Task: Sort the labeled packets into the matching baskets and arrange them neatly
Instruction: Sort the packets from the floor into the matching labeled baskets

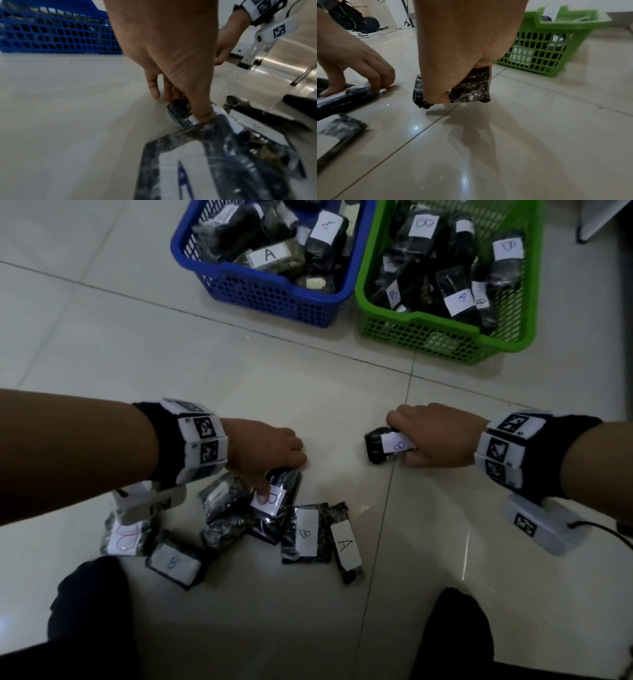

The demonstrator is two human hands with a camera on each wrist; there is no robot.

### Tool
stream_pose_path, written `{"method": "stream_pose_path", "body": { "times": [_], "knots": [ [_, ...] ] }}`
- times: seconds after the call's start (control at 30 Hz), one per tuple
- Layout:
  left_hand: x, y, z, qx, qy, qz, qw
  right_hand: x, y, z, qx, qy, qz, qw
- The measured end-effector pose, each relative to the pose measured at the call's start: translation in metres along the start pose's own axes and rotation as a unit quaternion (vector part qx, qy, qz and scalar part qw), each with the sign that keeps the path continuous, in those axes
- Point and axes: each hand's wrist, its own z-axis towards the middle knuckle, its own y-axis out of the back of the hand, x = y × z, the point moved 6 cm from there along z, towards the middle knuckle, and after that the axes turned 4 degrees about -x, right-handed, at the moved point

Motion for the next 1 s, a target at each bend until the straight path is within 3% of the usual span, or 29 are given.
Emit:
{"method": "stream_pose_path", "body": {
  "times": [0.3,0.53,0.63,0.73,0.87,0.93,1.0],
  "knots": [
    [0.01,0.014,0.002,-0.007,0.082,-0.191,0.978,-0.004,0.049,0.012,-0.095,-0.03,0.02,0.995],
    [0.044,0.102,0.004,-0.124,0.083,-0.282,0.948,-0.006,0.08,0.025,-0.193,-0.016,-0.022,0.981],
    [0.07,0.14,-0.003,-0.185,0.105,-0.378,0.901,-0.036,0.101,0.023,-0.265,-0.106,-0.002,0.958],
    [0.094,0.175,-0.009,-0.286,0.138,-0.498,0.807,-0.076,0.125,0.012,-0.36,-0.207,0.099,0.904],
    [0.101,0.224,-0.013,-0.45,0.143,-0.593,0.653,-0.13,0.141,-0.003,-0.485,-0.314,0.319,0.751],
    [0.1,0.238,-0.01,-0.509,0.17,-0.562,0.629,-0.153,0.137,-0.008,-0.505,-0.36,0.398,0.676],
    [0.103,0.245,0.002,-0.536,0.202,-0.503,0.648,-0.169,0.134,-0.015,-0.527,-0.388,0.416,0.631]
  ]
}}
